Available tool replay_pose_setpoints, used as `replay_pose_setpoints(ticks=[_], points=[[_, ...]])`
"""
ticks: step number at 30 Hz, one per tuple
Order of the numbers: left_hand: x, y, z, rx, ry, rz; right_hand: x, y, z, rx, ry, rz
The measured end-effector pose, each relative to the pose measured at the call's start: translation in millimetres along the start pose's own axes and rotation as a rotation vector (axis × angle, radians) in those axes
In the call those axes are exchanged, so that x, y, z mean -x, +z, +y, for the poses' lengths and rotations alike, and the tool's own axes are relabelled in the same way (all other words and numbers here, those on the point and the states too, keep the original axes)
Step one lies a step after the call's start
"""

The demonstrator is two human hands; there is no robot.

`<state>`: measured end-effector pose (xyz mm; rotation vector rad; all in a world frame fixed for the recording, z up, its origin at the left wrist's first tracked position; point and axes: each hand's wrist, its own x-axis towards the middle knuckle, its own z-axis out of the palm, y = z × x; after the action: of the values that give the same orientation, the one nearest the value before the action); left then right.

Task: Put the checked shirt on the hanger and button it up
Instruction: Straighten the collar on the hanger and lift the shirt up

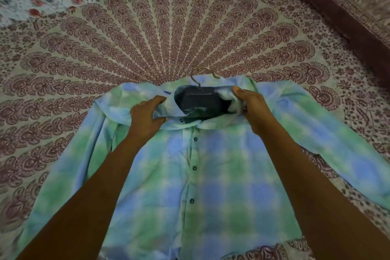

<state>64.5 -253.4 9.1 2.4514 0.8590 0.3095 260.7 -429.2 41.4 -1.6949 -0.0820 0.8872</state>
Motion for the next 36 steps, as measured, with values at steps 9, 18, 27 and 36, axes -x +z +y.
replay_pose_setpoints(ticks=[9, 18, 27, 36], points=[[-4, -2, -1, 0.016, 0.03, -0.029, -12, -1, 3, 0.141, 0.216, -0.099], [-13, -10, -4, 0.393, -0.13, -0.052, -19, 2, 15, 0.524, -0.194, 0.359], [-26, -16, 2, 0.505, -0.145, 0.015, -11, 21, 5, 0.414, -0.537, 0.48], [-29, -24, 1, 0.49, -0.103, -0.037, -9, 32, -4, 0.62, -0.745, 0.329]])
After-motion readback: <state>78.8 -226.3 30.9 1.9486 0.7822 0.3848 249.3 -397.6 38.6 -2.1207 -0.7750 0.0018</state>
